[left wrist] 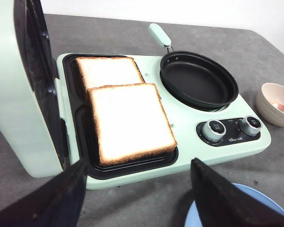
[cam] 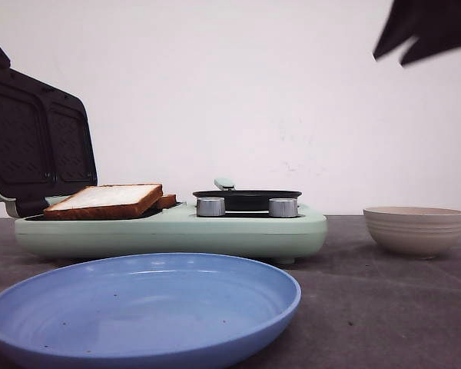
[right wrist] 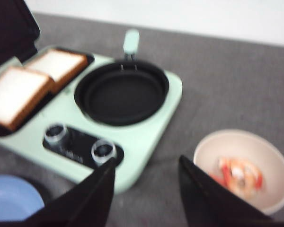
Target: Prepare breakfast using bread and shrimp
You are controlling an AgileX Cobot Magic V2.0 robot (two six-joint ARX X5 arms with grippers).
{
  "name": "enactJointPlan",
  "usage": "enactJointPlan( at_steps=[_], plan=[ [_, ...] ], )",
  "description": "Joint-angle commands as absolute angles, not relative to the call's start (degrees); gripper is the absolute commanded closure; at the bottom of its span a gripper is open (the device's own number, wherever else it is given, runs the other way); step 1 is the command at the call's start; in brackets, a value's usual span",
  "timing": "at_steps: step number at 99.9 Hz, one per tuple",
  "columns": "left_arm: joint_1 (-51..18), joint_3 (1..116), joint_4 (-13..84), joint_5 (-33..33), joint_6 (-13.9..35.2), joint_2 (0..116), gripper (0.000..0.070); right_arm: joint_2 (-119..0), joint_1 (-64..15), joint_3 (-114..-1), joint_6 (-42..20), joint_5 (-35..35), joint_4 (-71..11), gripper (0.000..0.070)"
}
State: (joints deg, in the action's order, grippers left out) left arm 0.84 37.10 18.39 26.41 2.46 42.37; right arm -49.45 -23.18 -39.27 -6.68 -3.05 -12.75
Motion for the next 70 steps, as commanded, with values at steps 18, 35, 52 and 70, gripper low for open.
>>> enactJointPlan(
  at_steps=[18, 35, 52, 70],
  plan=[
    [0.8, 37.3, 16.6, 23.6, 2.0, 42.5, 0.0246, -45.0, -23.5, -34.6, -8.4, -3.0, -14.2, 0.0316],
    [0.8, 37.5, 16.0, 21.3, 2.5, 42.5, 0.0225, -44.8, -23.5, -34.5, -8.2, -3.0, -16.6, 0.0301],
    [2.0, 39.3, 11.8, 20.6, 9.7, 42.5, 0.0225, -44.8, -23.5, -34.5, -8.2, -2.9, -16.8, 0.0301],
    [5.7, 44.2, 9.4, 21.0, 19.8, 43.0, 0.0227, -44.8, -23.5, -34.5, -8.1, -3.0, -16.8, 0.0301]
  ],
)
